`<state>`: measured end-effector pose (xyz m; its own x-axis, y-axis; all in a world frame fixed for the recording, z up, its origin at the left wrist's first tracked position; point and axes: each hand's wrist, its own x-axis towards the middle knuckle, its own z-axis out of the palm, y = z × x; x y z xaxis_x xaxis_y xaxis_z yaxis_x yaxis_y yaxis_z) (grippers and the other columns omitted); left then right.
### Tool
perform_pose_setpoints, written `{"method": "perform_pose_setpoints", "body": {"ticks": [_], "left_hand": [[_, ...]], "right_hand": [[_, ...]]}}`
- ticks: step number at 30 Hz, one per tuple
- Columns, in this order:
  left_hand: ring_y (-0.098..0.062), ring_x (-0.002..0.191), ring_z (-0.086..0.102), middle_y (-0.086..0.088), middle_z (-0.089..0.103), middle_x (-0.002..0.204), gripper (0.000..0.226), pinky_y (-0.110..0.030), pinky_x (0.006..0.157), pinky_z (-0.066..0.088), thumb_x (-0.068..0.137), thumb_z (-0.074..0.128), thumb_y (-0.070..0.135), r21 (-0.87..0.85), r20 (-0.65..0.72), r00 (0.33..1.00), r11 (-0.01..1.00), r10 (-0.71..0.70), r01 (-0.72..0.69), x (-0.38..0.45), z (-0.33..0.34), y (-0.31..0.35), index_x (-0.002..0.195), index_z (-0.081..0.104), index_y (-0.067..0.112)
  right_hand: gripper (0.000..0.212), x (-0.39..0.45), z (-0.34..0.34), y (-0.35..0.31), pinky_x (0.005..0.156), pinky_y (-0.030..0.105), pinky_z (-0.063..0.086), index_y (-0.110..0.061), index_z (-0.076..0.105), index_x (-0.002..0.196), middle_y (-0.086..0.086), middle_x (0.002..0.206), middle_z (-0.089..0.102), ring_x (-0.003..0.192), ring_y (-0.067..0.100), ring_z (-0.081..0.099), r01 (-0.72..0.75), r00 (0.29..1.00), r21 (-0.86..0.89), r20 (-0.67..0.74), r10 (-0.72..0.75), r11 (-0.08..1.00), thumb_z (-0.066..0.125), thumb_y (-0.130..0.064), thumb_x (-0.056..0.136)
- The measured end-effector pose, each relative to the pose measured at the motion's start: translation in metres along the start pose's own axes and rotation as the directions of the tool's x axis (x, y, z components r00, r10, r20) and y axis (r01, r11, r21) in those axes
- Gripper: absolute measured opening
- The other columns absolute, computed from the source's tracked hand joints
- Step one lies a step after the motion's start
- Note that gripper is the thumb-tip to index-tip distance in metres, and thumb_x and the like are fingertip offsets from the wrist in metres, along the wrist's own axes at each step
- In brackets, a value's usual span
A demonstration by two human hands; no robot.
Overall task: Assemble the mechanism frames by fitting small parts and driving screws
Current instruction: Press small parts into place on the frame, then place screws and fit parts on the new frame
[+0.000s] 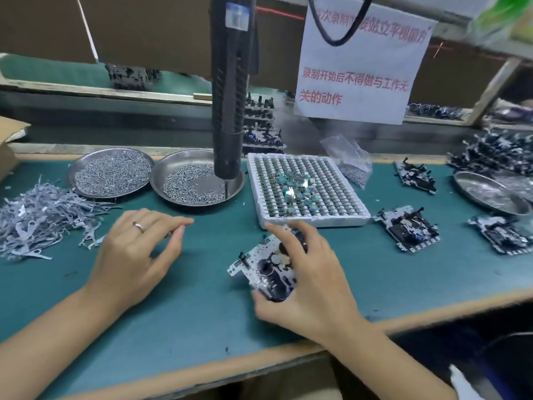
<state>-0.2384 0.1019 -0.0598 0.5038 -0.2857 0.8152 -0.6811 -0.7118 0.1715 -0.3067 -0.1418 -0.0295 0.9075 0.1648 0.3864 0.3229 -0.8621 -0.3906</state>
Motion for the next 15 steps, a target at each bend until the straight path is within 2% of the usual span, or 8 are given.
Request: {"method": "perform_pose_setpoints", "body": {"ticks": [3, 6, 8, 12, 15], "left_hand": [[-0.028, 0.067, 0.06, -0.007, 0.067, 0.081, 0.031, -0.046, 0.069, 0.045, 0.095, 0.047, 0.019, -0.016, -0.013, 1.0, 1.0, -0.018, 0.018, -0.002, 0.001, -0.003, 0.092, 0.071, 0.0], [-0.026, 0.067, 0.058, -0.005, 0.065, 0.08, 0.03, -0.044, 0.07, 0.044, 0.095, 0.048, 0.02, -0.008, -0.017, 0.999, 1.0, -0.028, 0.028, -0.002, 0.002, -0.003, 0.093, 0.072, 0.002], [-0.026, 0.067, 0.058, -0.004, 0.065, 0.079, 0.03, -0.043, 0.071, 0.044, 0.094, 0.048, 0.021, -0.01, -0.001, 1.0, 1.0, -0.028, 0.028, -0.002, 0.004, -0.002, 0.093, 0.072, 0.003], [-0.026, 0.066, 0.059, -0.004, 0.064, 0.078, 0.032, -0.04, 0.073, 0.042, 0.094, 0.047, 0.022, -0.008, 0.013, 0.999, 0.999, -0.031, 0.032, -0.002, 0.003, -0.003, 0.092, 0.072, 0.002], [-0.027, 0.064, 0.059, -0.005, 0.064, 0.075, 0.033, -0.039, 0.073, 0.041, 0.094, 0.046, 0.021, -0.012, 0.009, 0.999, 0.999, -0.038, 0.038, -0.001, 0.002, -0.002, 0.092, 0.071, -0.001]], "right_hand": [[0.081, 0.002, -0.04, 0.046, 0.092, 0.043, 0.045, -0.025, 0.049, 0.134, 0.007, 0.131, 0.045, 0.114, 0.028, 0.049, -0.104, 0.98, -0.074, -0.179, 0.089, 0.992, 0.074, -0.042, 0.059], [0.083, 0.021, -0.082, 0.11, 0.095, 0.042, 0.04, -0.023, 0.047, 0.137, 0.01, 0.129, 0.044, 0.111, 0.032, 0.047, -0.315, 0.93, -0.141, -0.244, 0.275, 0.939, 0.081, -0.031, 0.062], [0.083, 0.035, -0.102, 0.152, 0.101, 0.044, 0.038, -0.026, 0.042, 0.139, 0.011, 0.132, 0.041, 0.117, 0.032, 0.044, -0.41, 0.905, -0.155, -0.193, 0.379, 0.899, 0.08, -0.03, 0.066], [0.081, 0.049, -0.109, 0.206, 0.107, 0.044, 0.034, -0.033, 0.038, 0.14, 0.008, 0.141, 0.035, 0.128, 0.028, 0.038, -0.43, 0.898, -0.118, 0.052, 0.438, 0.895, 0.079, -0.028, 0.071], [0.078, 0.052, -0.101, 0.22, 0.11, 0.051, 0.025, -0.038, 0.038, 0.14, 0.008, 0.145, 0.033, 0.134, 0.029, 0.029, -0.464, 0.871, -0.179, 0.086, 0.483, 0.868, 0.074, -0.038, 0.071]]}}
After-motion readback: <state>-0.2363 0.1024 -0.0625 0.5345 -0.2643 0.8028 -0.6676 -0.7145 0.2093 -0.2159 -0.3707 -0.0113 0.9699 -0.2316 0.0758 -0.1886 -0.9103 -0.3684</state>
